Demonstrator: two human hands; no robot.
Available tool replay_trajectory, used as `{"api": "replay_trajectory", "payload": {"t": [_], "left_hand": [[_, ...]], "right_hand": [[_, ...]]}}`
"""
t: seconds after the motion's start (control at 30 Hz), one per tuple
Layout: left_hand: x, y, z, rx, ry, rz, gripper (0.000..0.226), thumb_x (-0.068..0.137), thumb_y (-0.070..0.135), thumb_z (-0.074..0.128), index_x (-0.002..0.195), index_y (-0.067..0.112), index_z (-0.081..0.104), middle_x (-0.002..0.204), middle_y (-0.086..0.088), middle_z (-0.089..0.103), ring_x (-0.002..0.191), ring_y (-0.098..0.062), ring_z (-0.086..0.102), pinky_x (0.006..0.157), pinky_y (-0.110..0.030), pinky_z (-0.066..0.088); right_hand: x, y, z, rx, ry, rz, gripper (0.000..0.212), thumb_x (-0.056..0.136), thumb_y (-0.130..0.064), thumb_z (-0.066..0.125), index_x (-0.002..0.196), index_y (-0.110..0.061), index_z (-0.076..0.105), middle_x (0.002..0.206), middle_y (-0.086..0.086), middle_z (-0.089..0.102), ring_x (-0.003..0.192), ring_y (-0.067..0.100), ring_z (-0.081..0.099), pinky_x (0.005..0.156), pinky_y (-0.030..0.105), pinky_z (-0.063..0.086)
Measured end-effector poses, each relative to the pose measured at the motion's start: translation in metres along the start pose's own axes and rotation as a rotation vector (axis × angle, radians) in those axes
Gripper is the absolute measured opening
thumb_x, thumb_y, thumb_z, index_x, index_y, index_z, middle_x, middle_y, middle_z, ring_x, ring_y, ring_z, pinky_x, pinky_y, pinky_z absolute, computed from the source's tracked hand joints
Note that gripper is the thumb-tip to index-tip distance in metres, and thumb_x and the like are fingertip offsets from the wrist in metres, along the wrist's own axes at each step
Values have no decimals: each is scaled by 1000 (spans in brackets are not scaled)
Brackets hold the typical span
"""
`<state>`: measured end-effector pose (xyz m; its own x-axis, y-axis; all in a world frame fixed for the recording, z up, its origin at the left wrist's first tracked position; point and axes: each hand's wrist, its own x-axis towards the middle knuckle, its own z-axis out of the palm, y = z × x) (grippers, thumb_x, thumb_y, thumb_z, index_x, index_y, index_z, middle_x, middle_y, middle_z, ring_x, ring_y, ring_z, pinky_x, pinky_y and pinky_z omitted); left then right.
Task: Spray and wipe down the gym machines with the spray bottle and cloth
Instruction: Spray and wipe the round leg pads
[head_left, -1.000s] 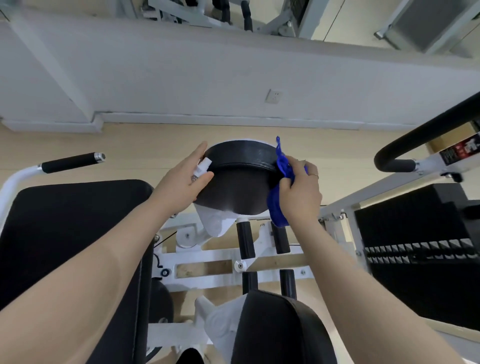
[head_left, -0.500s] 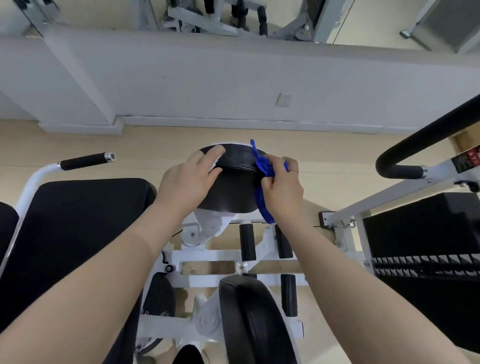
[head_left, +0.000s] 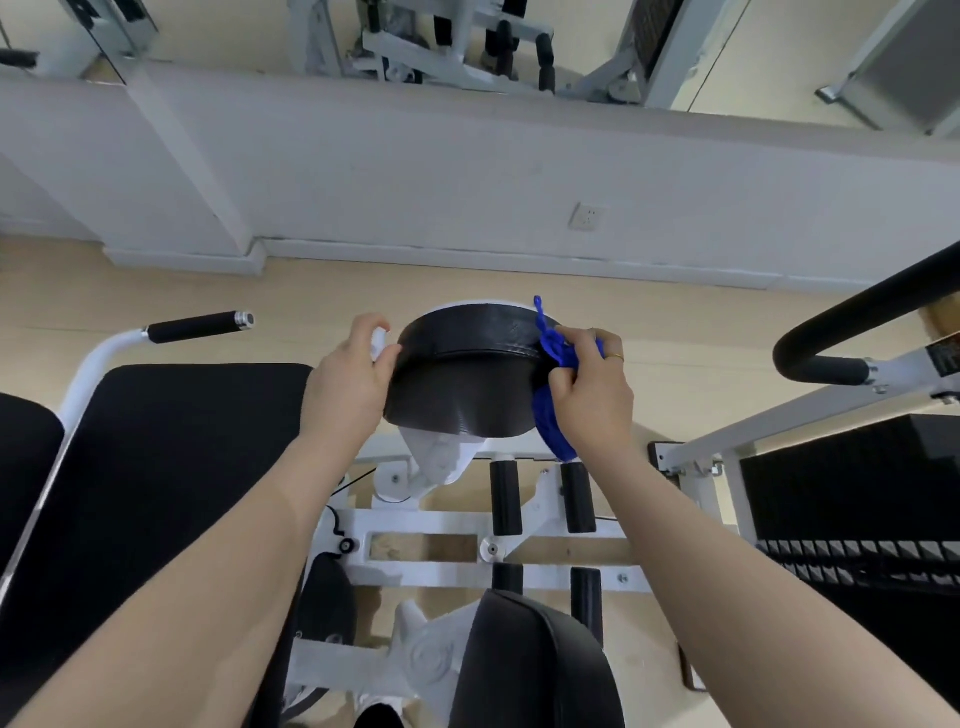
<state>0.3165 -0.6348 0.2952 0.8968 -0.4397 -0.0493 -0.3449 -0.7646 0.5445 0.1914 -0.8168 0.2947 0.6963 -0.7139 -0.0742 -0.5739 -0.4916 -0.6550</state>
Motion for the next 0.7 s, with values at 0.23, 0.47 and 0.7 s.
{"api": "replay_trajectory", "payload": {"t": [0.23, 0.47, 0.7], "left_hand": [[-6, -36, 13, 78, -145, -85, 29, 100, 30, 37, 122, 13, 43, 83, -12, 58, 71, -31, 47, 61, -34, 34], [14, 20, -13, -99, -152, 166, 81, 86, 39, 62, 148, 33, 11, 150, 2, 30, 119, -23, 49, 80, -32, 40], [51, 59, -8, 36, -477, 266, 47, 70, 35, 74, 113, 29, 55, 104, 5, 63, 97, -21, 59, 71, -26, 45]], "right_hand": [[-7, 3, 6, -57, 75, 43, 43, 84, -8, 45, 124, -23, 52, 132, 1, 38, 72, 24, 51, 64, 28, 36], [-6, -2, 8, -53, 132, 37, 39, 81, -3, 46, 118, -14, 49, 127, 3, 42, 80, 28, 54, 61, 34, 41], [11, -57, 3, -106, 82, -301, 29, 77, -6, 53, 104, -13, 62, 124, 7, 50, 94, 31, 55, 63, 32, 44]]}}
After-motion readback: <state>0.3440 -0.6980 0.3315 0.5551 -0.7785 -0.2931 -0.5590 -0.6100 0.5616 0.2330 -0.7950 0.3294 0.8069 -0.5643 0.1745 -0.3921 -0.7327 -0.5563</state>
